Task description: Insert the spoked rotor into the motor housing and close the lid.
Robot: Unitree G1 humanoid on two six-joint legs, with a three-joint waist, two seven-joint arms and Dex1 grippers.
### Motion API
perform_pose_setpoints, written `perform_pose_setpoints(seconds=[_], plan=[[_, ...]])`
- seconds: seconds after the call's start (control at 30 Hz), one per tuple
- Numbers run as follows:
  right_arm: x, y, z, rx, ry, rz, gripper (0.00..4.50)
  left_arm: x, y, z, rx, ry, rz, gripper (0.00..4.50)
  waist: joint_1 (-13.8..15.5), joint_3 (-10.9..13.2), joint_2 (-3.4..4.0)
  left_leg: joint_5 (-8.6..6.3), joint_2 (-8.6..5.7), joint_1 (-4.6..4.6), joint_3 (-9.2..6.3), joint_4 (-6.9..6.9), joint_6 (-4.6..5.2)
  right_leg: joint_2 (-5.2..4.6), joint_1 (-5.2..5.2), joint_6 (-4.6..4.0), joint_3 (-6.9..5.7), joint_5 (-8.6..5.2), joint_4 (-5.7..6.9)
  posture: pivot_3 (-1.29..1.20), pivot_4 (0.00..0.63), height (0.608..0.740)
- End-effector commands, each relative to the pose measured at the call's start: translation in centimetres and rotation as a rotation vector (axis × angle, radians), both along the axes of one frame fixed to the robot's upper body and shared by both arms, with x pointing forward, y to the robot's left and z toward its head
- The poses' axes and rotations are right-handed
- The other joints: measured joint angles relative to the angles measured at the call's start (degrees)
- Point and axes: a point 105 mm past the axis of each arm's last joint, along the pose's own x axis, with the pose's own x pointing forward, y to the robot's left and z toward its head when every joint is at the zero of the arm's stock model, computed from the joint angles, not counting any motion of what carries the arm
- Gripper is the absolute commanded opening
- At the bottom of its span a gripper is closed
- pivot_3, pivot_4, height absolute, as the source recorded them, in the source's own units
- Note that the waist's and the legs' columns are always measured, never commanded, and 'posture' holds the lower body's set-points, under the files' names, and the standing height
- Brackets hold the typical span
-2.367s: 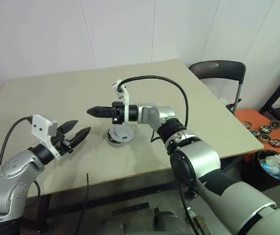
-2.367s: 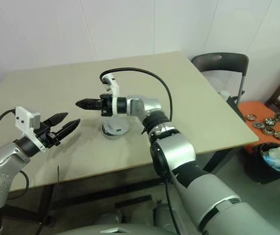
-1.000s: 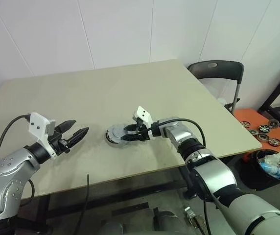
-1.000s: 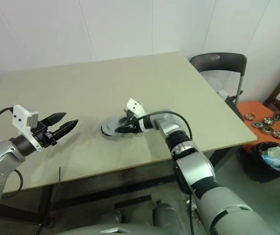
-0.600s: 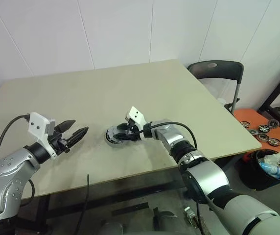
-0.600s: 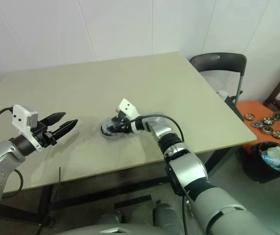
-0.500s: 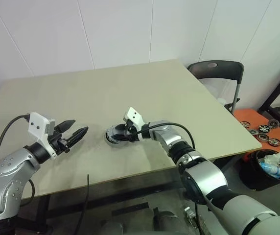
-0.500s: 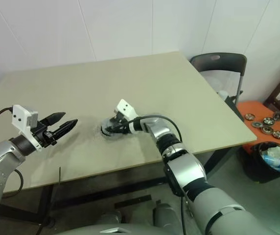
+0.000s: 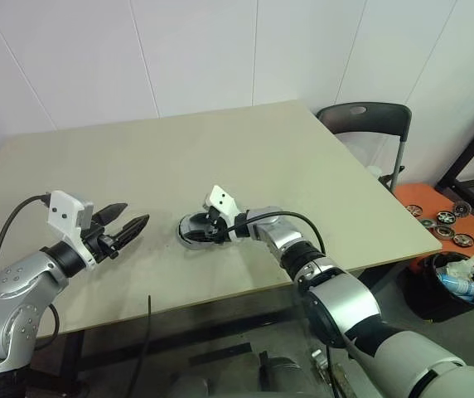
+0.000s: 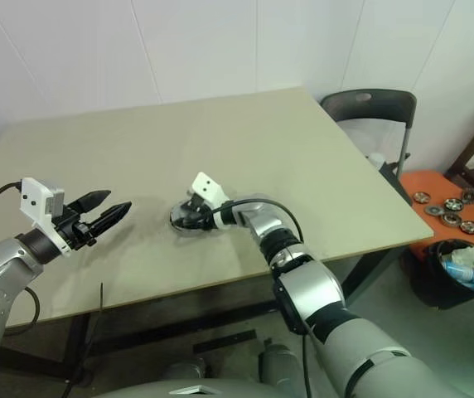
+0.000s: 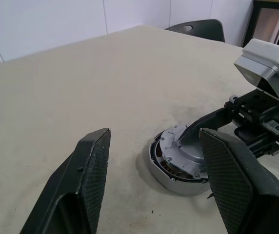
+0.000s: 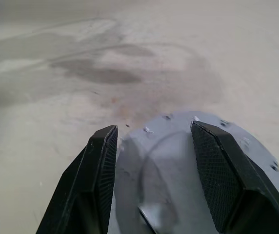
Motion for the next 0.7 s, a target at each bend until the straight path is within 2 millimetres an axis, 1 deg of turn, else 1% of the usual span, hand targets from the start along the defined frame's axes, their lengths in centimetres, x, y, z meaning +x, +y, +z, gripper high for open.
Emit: perform_pose_setpoints(seconds=[0.03, 0.13, 0.27, 0.33, 0.43, 0.53, 0.6, 0.7], plan=[[0.8, 0.4, 3.4, 0.109, -0.010, 0.011, 2.49, 0.0, -0.2, 1.5, 0.009, -0.065, -0.004, 3.10, 0.01, 0.00, 0.00, 0.00, 0.00, 0.00, 0.00, 0.01, 0.00, 0.00, 0.00, 0.00, 0.00, 0.00, 0.00, 0.00, 0.000, 0.740], [1.8, -0.9, 5.1, 0.194, 0.080, -0.028, 2.49, 0.0, -0.2, 1.4, 0.006, -0.063, -0.006, 3.10, 0.10, 0.00, 0.00, 0.00, 0.00, -0.01, -0.01, 0.04, 0.00, -0.01, 0.01, -0.01, 0.00, 0.00, 0.00, 0.00, 0.000, 0.740], [2.7, -2.3, 6.6, 0.239, 0.100, -0.057, 2.49, 0.0, -0.4, 1.3, 0.004, -0.060, -0.009, 3.10, 0.06, 0.00, -0.01, 0.00, -0.01, 0.00, -0.01, 0.03, 0.00, -0.01, 0.04, -0.01, -0.01, 0.00, -0.02, 0.00, 0.000, 0.740], [3.2, -3.5, 6.8, 0.226, 0.075, -0.077, 2.49, 0.0, -0.5, 1.2, 0.004, -0.059, -0.013, 3.10, 0.04, 0.00, -0.01, 0.00, -0.01, -0.01, 0.00, 0.00, 0.00, -0.01, 0.03, -0.01, -0.01, 0.00, -0.03, 0.00, 0.000, 0.740], [3.2, -5.1, 5.4, 0.103, -0.007, -0.060, 2.49, 0.1, -0.4, 1.2, 0.003, -0.057, -0.015, 3.10, 0.00, 0.00, 0.00, 0.00, 0.00, -0.02, 0.02, -0.01, 0.00, -0.01, 0.00, -0.01, 0.00, 0.00, -0.03, 0.00, 0.000, 0.740], [2.9, -6.1, 4.0, 0.006, -0.042, -0.028, 2.49, 0.0, -0.4, 1.2, 0.003, -0.055, -0.018, 3.10, -0.02, 0.00, -0.01, 0.00, 0.00, -0.02, 0.04, 0.00, 0.00, -0.01, 0.00, -0.01, 0.00, 0.00, -0.04, 0.00, 0.000, 0.740], [2.6, -6.5, 3.1, -0.043, -0.056, -0.002, 2.49, 0.0, -0.5, 1.2, 0.004, -0.054, -0.021, 3.10, -0.02, 0.00, -0.01, 0.00, 0.00, -0.01, 0.04, 0.00, 0.00, -0.01, 0.01, 0.00, 0.01, 0.00, -0.04, 0.00, 0.000, 0.740], [2.1, -6.1, 2.7, -0.054, -0.061, 0.025, 2.49, 0.1, -0.5, 1.2, 0.005, -0.054, -0.024, 3.10, -0.05, 0.00, -0.01, 0.00, 0.01, -0.01, 0.04, 0.00, 0.00, 0.00, 0.00, -0.01, 0.02, 0.01, -0.03, 0.00, 0.000, 0.740]])
